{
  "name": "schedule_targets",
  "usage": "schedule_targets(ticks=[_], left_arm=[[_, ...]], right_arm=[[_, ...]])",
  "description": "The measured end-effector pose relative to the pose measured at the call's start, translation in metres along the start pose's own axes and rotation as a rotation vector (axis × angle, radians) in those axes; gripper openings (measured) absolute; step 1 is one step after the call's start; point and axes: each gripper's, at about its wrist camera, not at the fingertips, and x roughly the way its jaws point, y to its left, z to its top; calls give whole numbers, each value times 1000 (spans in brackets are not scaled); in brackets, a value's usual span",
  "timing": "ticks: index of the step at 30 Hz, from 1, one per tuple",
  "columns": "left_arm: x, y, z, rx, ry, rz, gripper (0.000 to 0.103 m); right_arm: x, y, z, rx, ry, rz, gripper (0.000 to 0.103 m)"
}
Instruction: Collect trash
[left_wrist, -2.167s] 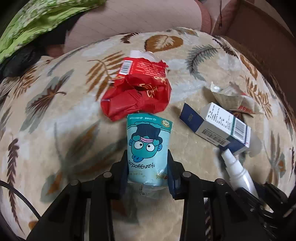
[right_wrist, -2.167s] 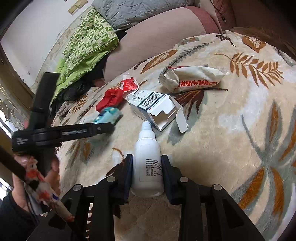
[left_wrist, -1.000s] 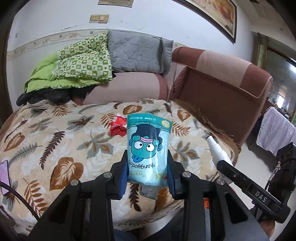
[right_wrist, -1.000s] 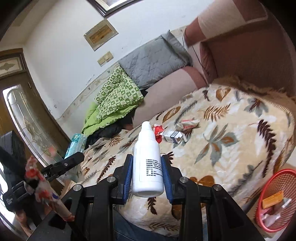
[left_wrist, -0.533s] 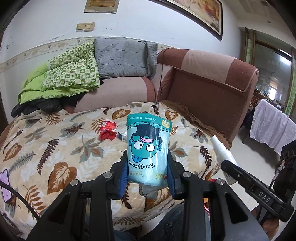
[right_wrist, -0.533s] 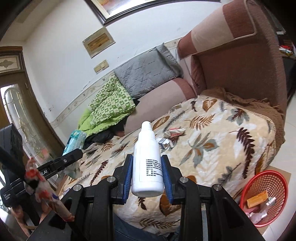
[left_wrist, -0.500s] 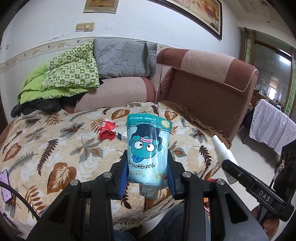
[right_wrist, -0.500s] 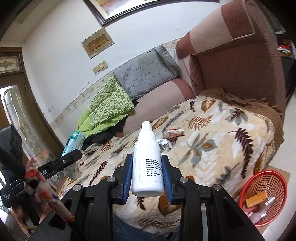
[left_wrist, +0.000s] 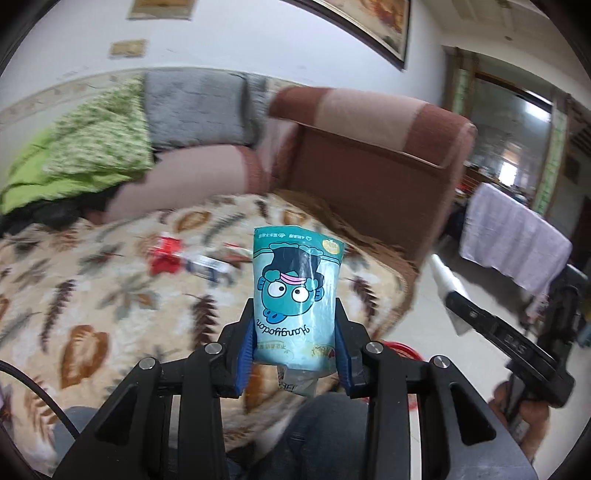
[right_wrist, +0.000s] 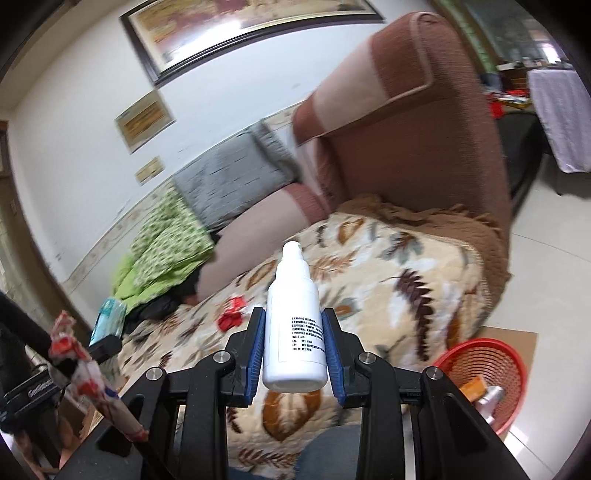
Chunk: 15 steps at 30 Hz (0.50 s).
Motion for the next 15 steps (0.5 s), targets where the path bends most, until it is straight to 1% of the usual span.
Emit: schedule_targets(ticks=[5, 9, 11, 15], left_arm=[[21, -29, 0, 42, 45, -74, 35], [41, -60, -3, 86, 75, -138, 35], [55, -77, -5, 108, 107, -169, 35], [75, -107, -9, 164, 139, -189, 35]], right_arm=[[-9, -36, 0, 81, -8, -66, 33], [-13, -62, -2, 140, 2, -105, 33], [-14, -72, -3, 162, 3, -123, 33], [-19, -96, -6, 206, -1, -162, 33]])
